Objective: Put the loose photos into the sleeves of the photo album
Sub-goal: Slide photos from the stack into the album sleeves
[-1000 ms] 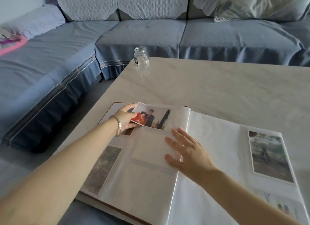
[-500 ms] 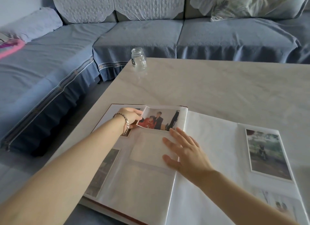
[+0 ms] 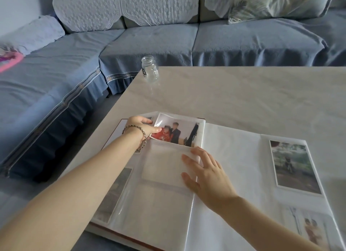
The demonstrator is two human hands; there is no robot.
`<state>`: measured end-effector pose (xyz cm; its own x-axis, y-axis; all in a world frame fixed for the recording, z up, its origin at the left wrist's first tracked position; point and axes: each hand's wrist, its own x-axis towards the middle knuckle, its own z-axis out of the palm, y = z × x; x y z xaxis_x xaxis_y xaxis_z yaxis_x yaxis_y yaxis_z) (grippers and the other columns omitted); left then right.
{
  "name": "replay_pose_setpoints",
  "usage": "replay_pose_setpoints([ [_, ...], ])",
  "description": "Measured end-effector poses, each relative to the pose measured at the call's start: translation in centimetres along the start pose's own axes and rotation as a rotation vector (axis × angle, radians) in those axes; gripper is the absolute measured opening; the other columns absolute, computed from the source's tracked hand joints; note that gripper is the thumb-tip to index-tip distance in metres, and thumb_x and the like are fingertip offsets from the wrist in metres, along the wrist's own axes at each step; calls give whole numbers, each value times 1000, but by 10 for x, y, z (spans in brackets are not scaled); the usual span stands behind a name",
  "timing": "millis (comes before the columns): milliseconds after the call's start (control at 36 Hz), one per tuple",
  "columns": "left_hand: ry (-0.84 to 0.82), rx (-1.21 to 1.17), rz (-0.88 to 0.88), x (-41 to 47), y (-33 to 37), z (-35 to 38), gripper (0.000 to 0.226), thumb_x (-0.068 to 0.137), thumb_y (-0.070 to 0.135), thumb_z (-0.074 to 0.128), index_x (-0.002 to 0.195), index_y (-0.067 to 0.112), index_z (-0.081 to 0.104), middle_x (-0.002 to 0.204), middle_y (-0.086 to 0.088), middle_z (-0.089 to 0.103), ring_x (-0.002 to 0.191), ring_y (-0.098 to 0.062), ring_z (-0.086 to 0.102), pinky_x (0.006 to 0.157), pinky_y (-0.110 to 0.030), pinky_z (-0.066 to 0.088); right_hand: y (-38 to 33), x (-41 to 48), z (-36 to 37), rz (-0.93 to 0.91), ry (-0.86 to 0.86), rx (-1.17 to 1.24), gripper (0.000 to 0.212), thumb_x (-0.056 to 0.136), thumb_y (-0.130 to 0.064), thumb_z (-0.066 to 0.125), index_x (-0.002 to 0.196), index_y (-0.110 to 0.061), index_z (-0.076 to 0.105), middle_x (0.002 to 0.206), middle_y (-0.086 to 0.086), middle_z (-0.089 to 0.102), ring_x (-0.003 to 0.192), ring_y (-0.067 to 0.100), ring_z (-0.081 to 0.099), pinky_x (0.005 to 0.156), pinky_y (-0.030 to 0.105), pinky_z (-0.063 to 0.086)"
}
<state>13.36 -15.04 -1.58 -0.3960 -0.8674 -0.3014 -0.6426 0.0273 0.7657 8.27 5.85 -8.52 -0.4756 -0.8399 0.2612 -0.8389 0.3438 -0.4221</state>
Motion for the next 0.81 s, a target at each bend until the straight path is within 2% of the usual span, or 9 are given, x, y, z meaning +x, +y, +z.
replay_pose_setpoints([
  [83,39,28,74,-3,9,-6,43,69,15,82,107,10,65,101,-8,61,65,-17,58,71,-28,51,-2,-7,-1,49,3,47,48,87,-48,38,111,-16,64,118,6,59,104,23,62,86,30,49],
  [167,57,119,157,-8,19,-10,37,69,18,82,102,14,66,99,-5,58,88,-25,63,86,-32,51,-2,-10,-1,90,-29,73,50,82,-48,42,114,-15,62,120,5,58,106,23,62,89,27,43],
  [333,57,246,292,-14,32,-9,28,76,19,76,100,18,63,108,-5,64,95,-23,62,85,-33,51,0,-10,-6,105,-105,174,64,82,-54,35,126,-13,55,134,2,48,122,23,49,101,25,26],
  [417,57,266,353,-18,31,-8,30,78,18,73,105,17,61,108,-5,66,101,-20,60,84,-28,46,0,-10,-5,111,-94,179,62,81,-54,38,124,-13,58,131,3,51,120,23,52,100,28,29],
  [528,115,288,459,-24,26,-5,37,75,17,76,108,15,62,91,2,71,87,-12,62,64,-17,41,1,-9,-5,103,-92,175,68,79,-57,35,125,-13,57,134,2,49,122,22,50,101,26,29],
  [583,143,296,501,-25,24,-4,37,74,17,76,108,15,62,88,3,70,80,-12,61,59,-15,39,1,-9,-7,94,-87,179,72,78,-60,31,128,-14,55,136,1,46,126,21,46,103,24,26],
  [667,195,306,528,-25,20,-3,36,74,16,76,107,16,62,86,2,70,78,-15,62,66,-24,45,1,-9,-7,95,-90,180,72,77,-60,31,127,-14,56,136,1,47,125,21,47,102,24,26],
  [722,221,313,551,-27,17,-1,36,75,16,75,109,17,62,87,2,71,82,-18,64,73,-30,50,1,-9,-5,99,-68,172,65,78,-56,36,121,-13,61,130,2,53,118,22,54,99,27,32],
  [806,260,351,610,-28,13,0,42,78,16,73,119,17,60,89,1,73,87,-20,66,75,-31,51,2,-10,-3,104,-49,168,59,79,-53,41,115,-13,65,123,3,58,111,23,59,94,31,40],
])
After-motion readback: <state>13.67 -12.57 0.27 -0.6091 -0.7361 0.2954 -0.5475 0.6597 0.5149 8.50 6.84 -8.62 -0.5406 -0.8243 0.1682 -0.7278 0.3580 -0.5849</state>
